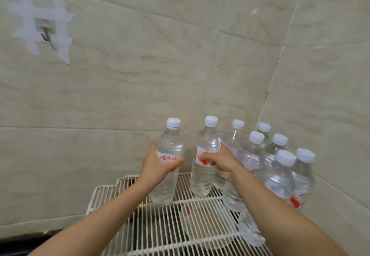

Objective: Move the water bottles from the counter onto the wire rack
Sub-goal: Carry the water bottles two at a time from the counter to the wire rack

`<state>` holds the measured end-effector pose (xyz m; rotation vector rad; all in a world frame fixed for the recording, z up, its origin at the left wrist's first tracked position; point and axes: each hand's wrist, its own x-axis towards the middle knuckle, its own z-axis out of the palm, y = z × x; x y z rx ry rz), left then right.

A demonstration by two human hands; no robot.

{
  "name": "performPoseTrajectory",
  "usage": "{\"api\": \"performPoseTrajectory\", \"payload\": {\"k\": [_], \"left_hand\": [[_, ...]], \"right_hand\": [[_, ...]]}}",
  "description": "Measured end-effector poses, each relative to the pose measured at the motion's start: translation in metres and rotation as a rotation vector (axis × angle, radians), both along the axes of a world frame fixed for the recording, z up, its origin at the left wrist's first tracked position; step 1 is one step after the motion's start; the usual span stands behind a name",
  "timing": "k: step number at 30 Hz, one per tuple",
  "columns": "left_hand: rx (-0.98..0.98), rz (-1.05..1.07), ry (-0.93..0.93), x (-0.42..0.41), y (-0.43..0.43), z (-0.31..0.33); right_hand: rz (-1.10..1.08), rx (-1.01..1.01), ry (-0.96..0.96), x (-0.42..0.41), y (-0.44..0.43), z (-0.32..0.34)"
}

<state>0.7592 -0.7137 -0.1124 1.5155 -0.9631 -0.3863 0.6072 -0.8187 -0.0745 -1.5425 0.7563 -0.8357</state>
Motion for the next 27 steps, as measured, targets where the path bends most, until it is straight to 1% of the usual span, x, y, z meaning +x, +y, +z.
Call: {"api": "performPoseTrajectory", "payload": {"k": [7, 10, 13, 15, 17, 21, 24, 27], "left_hand": [[-0.095, 0.03, 0.079, -0.019, -0.036, 0.012], [-0.109, -0.001, 0.103, -0.025, -0.044, 0.014], [-0.096, -0.05, 0.088, -0.027, -0.047, 0.013], [-0.093, -0.096, 0.06, -0.029, -0.047, 0.012], [-0.087, -0.138, 0.06, -0.029, -0.046, 0.01], [-0.037, -0.252, 0.087, -0.024, -0.041, 0.007], [0.03, -0.365, 0.045, -0.015, -0.033, 0.005], [0.055, -0.371, 0.0, -0.01, -0.029, 0.004]], "right_hand": [[-0.056, 0.109, -0.006, 0.003, -0.016, -0.007], [-0.038, 0.172, -0.011, 0.004, -0.019, -0.006], [-0.03, 0.172, 0.007, 0.005, -0.021, -0.006], [-0.083, 0.108, 0.066, 0.005, -0.019, -0.005], [-0.188, 0.021, 0.12, 0.006, -0.015, -0.002], [-0.39, -0.123, 0.122, 0.011, -0.003, 0.019], [-0.486, -0.252, 0.258, 0.014, 0.0, 0.041], [-0.517, -0.368, 0.438, 0.017, -0.002, 0.058]]}}
